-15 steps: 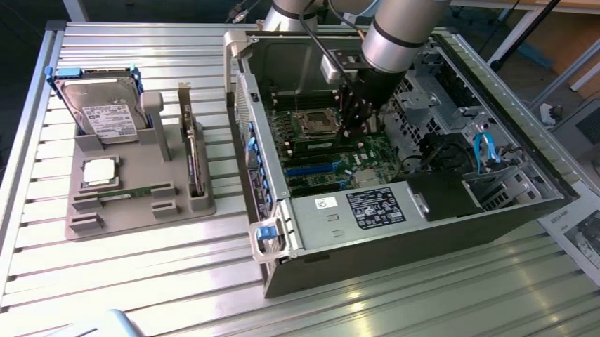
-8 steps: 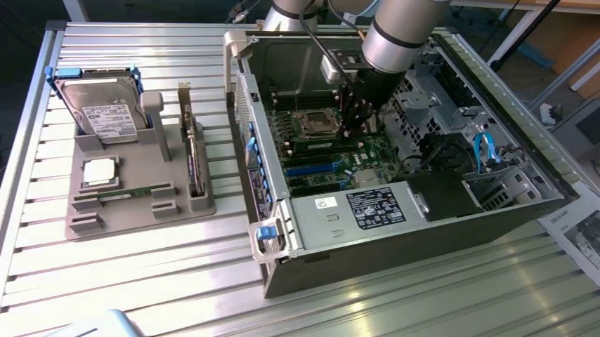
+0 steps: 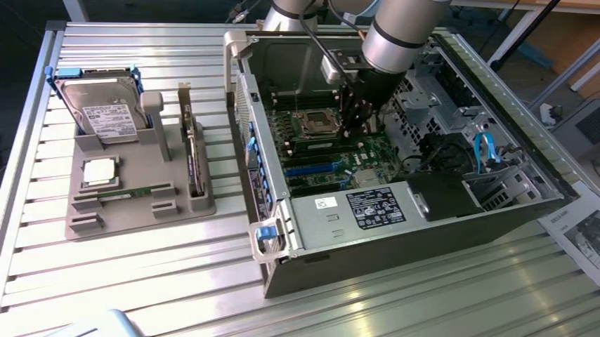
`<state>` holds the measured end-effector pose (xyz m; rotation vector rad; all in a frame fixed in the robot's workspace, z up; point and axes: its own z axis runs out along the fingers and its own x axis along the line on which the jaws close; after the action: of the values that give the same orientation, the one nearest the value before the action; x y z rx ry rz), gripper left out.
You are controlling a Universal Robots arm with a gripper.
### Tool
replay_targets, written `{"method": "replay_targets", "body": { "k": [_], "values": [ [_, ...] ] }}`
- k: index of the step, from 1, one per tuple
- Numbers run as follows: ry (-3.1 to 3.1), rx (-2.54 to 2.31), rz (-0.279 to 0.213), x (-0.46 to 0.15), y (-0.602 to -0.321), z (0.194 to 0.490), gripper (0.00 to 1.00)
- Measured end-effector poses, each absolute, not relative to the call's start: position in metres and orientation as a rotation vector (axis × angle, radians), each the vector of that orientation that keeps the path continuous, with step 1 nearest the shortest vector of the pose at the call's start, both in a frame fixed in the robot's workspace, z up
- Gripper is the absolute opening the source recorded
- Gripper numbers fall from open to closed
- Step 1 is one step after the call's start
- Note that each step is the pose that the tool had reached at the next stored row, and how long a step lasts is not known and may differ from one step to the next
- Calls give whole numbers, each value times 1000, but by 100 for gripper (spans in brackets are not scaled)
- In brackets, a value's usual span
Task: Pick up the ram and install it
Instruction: 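Insert the ram into the slot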
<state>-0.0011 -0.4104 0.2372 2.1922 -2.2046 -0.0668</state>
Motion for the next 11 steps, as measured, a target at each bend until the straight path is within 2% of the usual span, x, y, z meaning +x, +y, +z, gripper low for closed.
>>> {"method": "replay_targets", "body": {
  "k": [11],
  "values": [
    [-2205,2192,-67,-1,-410,235,12]
  ]
}}
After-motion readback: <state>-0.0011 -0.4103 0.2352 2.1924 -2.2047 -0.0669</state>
